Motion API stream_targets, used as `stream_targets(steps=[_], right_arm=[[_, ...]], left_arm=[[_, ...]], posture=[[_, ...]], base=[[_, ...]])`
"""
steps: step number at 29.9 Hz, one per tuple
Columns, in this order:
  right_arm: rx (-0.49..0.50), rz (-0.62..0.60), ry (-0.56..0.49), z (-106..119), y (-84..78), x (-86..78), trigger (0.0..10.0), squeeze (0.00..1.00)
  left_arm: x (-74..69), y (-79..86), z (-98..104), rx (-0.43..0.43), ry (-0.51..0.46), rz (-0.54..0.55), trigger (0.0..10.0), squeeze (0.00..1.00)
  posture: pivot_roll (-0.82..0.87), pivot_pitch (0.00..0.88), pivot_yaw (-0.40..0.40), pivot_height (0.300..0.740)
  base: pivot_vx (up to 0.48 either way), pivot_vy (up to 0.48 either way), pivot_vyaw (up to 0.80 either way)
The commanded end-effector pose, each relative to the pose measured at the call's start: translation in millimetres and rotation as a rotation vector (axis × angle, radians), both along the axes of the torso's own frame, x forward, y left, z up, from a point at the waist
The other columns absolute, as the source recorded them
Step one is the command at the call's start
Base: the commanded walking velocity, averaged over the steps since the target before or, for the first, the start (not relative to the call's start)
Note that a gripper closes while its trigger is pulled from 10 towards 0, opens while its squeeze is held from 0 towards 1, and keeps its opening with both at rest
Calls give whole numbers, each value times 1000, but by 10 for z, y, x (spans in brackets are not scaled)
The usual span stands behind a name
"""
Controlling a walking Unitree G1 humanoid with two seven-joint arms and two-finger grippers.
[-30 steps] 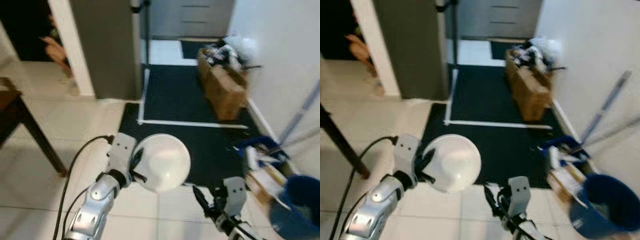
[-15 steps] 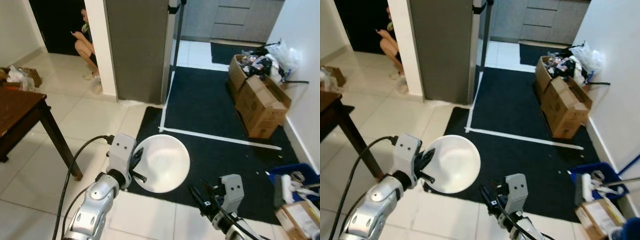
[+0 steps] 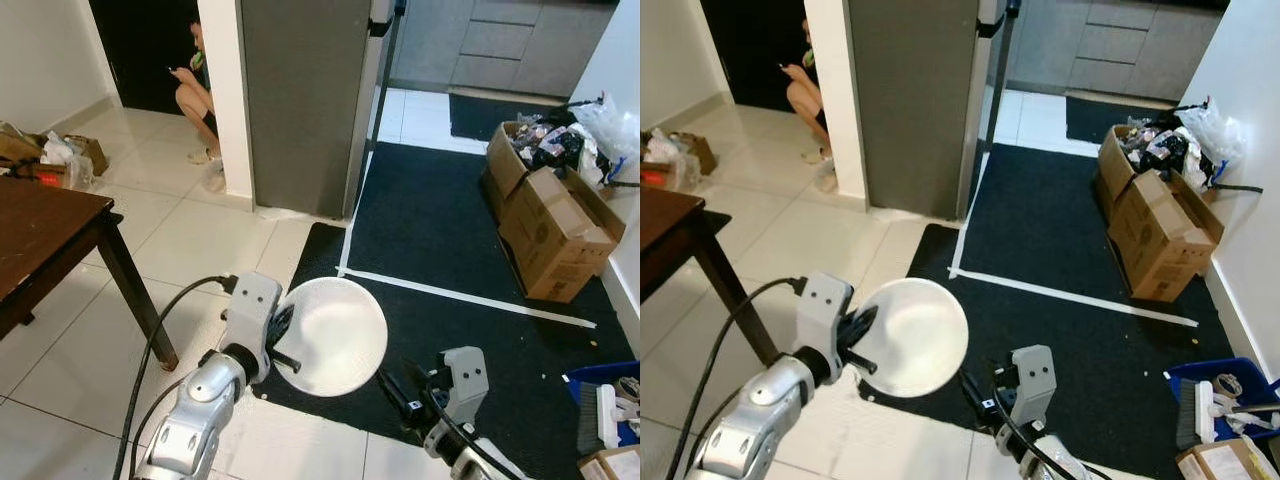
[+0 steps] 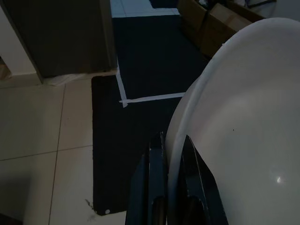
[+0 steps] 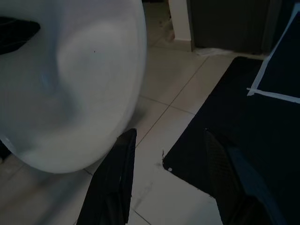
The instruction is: Setting the table
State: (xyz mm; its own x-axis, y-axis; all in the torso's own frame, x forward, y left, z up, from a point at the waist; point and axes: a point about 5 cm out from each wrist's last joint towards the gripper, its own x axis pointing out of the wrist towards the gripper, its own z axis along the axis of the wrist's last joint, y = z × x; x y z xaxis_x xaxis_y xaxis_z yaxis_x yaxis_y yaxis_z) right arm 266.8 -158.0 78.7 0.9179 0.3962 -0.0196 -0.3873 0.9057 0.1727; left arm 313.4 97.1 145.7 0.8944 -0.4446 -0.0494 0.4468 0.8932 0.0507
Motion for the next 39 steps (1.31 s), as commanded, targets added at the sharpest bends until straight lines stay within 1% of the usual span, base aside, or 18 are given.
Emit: stream_targets(steps=[1, 4, 6, 9, 10, 11, 12, 13, 14, 15, 18, 19, 21, 24, 25, 27, 30, 39], right_arm=[[9, -10, 20, -42, -22, -27, 10000, 0], [19, -47, 9, -12, -61, -2, 10000, 0], [40, -60, -17, 67, -58, 23, 10000, 0], [92, -57, -97, 319, -3, 95, 10000, 0], [92, -57, -97, 319, -3, 95, 10000, 0], [105, -55, -119, 389, 12, 114, 10000, 0], [105, -55, -119, 389, 12, 114, 10000, 0], [116, -54, -138, 451, 26, 129, 10000, 0], [147, -56, -183, 598, 43, 165, 10000, 0], [147, -56, -183, 598, 43, 165, 10000, 0], [238, -65, -287, 967, 64, 223, 10000, 0], [238, -65, -287, 967, 64, 223, 10000, 0], [258, -67, -306, 1037, 65, 230, 10000, 0], [345, -65, -353, 1263, 81, 236, 10000, 0], [345, -65, -353, 1263, 81, 236, 10000, 0], [367, -54, -355, 1309, 104, 225, 10000, 0], [375, -44, -345, 1312, 135, 209, 10000, 0], [394, -25, -328, 1346, 162, 194, 10000, 0]], left_arm=[[-35, -31, -40, 7, 23, -20, 10000, 0], [-55, -34, -51, 16, 36, -34, 10000, 0], [-65, -31, -51, 20, 39, -38, 10000, 0], [-71, -24, -54, 26, 36, -31, 10000, 0], [-71, -24, -54, 26, 36, -31, 10000, 0], [-72, -21, -54, 28, 34, -28, 10000, 0], [-72, -21, -54, 28, 34, -28, 10000, 0], [-73, -16, -50, 29, 31, -23, 10000, 0], [-67, -2, -38, 28, 24, -12, 10000, 0], [-67, -2, -38, 28, 24, -12, 10000, 0], [-32, 98, 78, 5, -15, 46, 10000, 0], [-32, 98, 78, 5, -15, 46, 10000, 0], [-25, 126, 110, 0, -25, 59, 10000, 0], [-10, 253, 235, -9, -74, 119, 10000, 0], [-10, 253, 235, -9, -74, 119, 10000, 0], [-11, 314, 287, -7, -98, 151, 10000, 0], [-18, 370, 335, -4, -121, 187, 10000, 0], [-29, 396, 399, 12, -149, 213, 10000, 0]], posture=[[47, 74, 70, 740], [52, 81, 73, 740], [52, 81, 73, 740], [52, 81, 73, 740], [52, 81, 73, 740], [52, 81, 73, 740], [52, 81, 73, 740], [50, 87, 75, 740], [50, 87, 75, 740], [50, 87, 75, 740], [50, 89, 74, 740], [50, 89, 74, 740], [50, 89, 74, 740], [53, 92, 73, 740], [53, 92, 73, 740], [53, 92, 73, 740], [53, 92, 73, 740], [62, 96, 73, 740]], base=[[0, 0, 0], [0, 0, 683], [0, 0, 791], [0, 0, 788], [0, 0, 788], [0, 0, 788], [0, 0, 788], [0, 0, 781], [0, 0, 781], [0, 0, 781], [0, 0, 777], [0, 0, 775], [0, 0, 775], [0, 0, 769], [0, 0, 763], [0, 0, 763], [0, 0, 763], [0, 0, 763]])
